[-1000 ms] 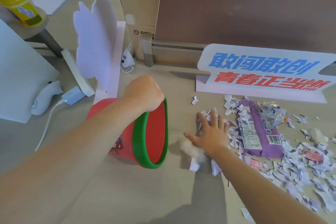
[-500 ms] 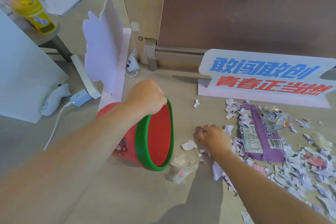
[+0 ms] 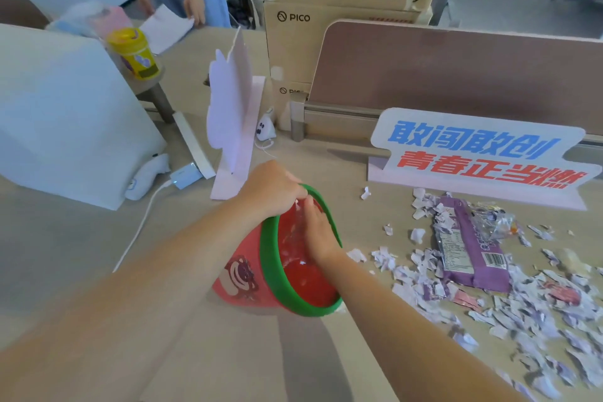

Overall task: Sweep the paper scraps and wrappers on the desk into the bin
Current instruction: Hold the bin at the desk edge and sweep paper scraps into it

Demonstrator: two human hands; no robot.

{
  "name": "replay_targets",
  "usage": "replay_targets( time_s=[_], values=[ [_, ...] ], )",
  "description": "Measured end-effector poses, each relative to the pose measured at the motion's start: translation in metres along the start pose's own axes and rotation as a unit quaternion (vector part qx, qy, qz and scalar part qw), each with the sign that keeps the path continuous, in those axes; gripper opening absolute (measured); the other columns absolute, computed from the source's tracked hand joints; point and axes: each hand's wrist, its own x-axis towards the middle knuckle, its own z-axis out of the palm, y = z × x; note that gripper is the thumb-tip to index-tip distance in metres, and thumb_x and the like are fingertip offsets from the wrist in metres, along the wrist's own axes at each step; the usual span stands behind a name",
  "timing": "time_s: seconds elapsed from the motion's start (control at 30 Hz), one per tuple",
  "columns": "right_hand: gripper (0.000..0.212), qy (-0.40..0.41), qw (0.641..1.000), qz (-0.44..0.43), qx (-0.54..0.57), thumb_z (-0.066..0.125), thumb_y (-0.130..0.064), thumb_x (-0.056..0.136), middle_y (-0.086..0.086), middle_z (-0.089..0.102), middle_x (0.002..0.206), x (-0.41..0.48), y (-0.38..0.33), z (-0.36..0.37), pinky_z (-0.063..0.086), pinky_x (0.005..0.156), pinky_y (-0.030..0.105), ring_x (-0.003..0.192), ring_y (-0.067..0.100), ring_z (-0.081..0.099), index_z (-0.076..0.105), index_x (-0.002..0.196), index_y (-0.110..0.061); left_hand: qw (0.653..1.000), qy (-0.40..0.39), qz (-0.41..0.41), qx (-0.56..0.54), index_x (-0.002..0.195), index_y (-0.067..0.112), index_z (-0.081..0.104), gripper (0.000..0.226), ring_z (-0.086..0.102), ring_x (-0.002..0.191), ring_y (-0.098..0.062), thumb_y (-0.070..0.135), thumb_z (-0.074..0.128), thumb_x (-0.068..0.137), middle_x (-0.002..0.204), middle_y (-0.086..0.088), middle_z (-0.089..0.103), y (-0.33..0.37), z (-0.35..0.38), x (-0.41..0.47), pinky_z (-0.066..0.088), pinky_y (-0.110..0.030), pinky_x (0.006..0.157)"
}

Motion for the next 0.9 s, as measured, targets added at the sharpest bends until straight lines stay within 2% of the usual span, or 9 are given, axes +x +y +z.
replay_targets(
  time_s=[0.07, 0.17, 0.27, 0.37, 0.43, 0.5, 0.6, 0.67, 0.9],
  values=[
    [0.037, -0.054, 0.987, -0.026, -0.148, 0.017, -0.035, 0.096, 0.013, 0.051, 0.114, -0.006, 0.01, 0.007, 0.03, 0.101, 0.041, 0.117, 0.033, 0.042, 0.048, 0.105, -0.017, 1.0, 0.008, -0.005, -0.005, 0.083, 0.021, 0.072, 0.008, 0.054, 0.064, -0.019, 0.018, 0.067, 0.077, 0.068, -0.006, 0.063, -0.007, -0.004, -0.007, 0.047, -0.033, 0.064],
    [0.039, -0.148, 0.977, -0.026, -0.152, 0.034, -0.022, 0.097, 0.013, 0.042, 0.142, -0.02, 0.017, 0.01, 0.027, 0.109, 0.036, 0.134, 0.029, 0.034, 0.047, 0.132, -0.011, 1.0, 0.004, -0.008, -0.009, 0.08, 0.029, 0.059, 0.013, 0.041, 0.053, -0.02, 0.019, 0.067, 0.077, 0.055, -0.005, 0.048, -0.014, -0.006, -0.014, 0.034, -0.026, 0.054],
    [0.044, -0.176, 0.968, -0.061, -0.171, 0.041, -0.016, 0.094, 0.006, 0.032, 0.151, -0.025, 0.023, 0.011, 0.02, 0.113, 0.029, 0.143, 0.019, 0.019, 0.044, 0.137, -0.022, 1.0, 0.004, -0.004, -0.007, 0.076, 0.025, 0.063, 0.007, 0.044, 0.055, -0.022, 0.019, 0.066, 0.078, 0.057, -0.008, 0.051, -0.017, -0.004, -0.021, 0.039, -0.03, 0.059],
    [0.045, -0.009, 0.992, -0.099, -0.082, 0.042, 0.0, 0.082, 0.005, 0.051, 0.137, -0.038, 0.023, 0.002, 0.028, 0.104, 0.017, 0.127, 0.014, 0.043, 0.061, 0.12, -0.016, 1.0, 0.009, -0.009, -0.002, 0.086, 0.015, 0.077, 0.014, 0.056, 0.062, -0.023, 0.019, 0.067, 0.077, 0.067, -0.007, 0.065, -0.02, -0.001, -0.024, 0.047, -0.03, 0.064],
    [0.046, 0.169, 0.983, -0.066, -0.001, 0.038, 0.012, 0.073, 0.004, 0.065, 0.111, -0.047, 0.032, -0.016, 0.04, 0.092, 0.024, 0.106, 0.015, 0.055, 0.068, 0.091, -0.017, 1.0, 0.004, -0.011, -0.002, 0.08, 0.014, 0.074, 0.01, 0.045, 0.053, -0.021, 0.018, 0.066, 0.076, 0.059, -0.007, 0.054, -0.023, -0.001, -0.025, 0.039, -0.028, 0.056],
    [0.046, 0.227, 0.973, -0.024, -0.031, 0.042, 0.015, 0.063, 0.002, 0.062, 0.106, -0.052, 0.055, -0.035, 0.04, 0.082, 0.029, 0.106, 0.019, 0.053, 0.063, 0.081, -0.023, 1.0, 0.01, -0.015, -0.008, 0.074, 0.018, 0.067, 0.002, 0.041, 0.054, -0.021, 0.018, 0.065, 0.076, 0.059, -0.008, 0.05, -0.026, -0.003, -0.023, 0.035, -0.028, 0.055],
    [0.057, -0.003, 0.951, -0.01, -0.31, 0.056, 0.0, 0.069, 0.007, 0.037, 0.143, -0.06, 0.098, -0.042, 0.028, 0.108, 0.04, 0.136, 0.03, 0.027, 0.057, 0.121, -0.025, 1.0, 0.021, -0.014, -0.01, 0.073, 0.021, 0.061, 0.006, 0.044, 0.057, -0.02, 0.018, 0.065, 0.074, 0.063, -0.009, 0.052, -0.03, -0.002, -0.02, 0.036, -0.029, 0.057],
    [0.071, -0.099, 0.923, -0.009, -0.371, 0.049, -0.002, 0.074, 0.006, 0.025, 0.15, -0.064, 0.121, -0.044, 0.024, 0.112, 0.043, 0.141, 0.028, 0.015, 0.039, 0.136, -0.035, 1.0, 0.02, -0.013, -0.012, 0.072, 0.022, 0.056, 0.009, 0.045, 0.057, -0.019, 0.018, 0.065, 0.072, 0.064, -0.008, 0.053, -0.03, 0.001, -0.018, 0.036, -0.029, 0.057],
    [0.044, -0.056, 0.899, -0.007, -0.435, 0.051, -0.021, 0.089, 0.002, 0.052, 0.123, -0.057, 0.125, -0.057, 0.049, 0.084, 0.034, 0.111, 0.021, 0.051, 0.038, 0.131, -0.027, 1.0, 0.01, -0.022, 0.001, 0.073, 0.022, 0.049, 0.017, 0.042, 0.059, -0.018, 0.015, 0.064, 0.071, 0.068, -0.007, 0.049, -0.026, 0.01, -0.008, 0.033, -0.028, 0.059]
  ],
)
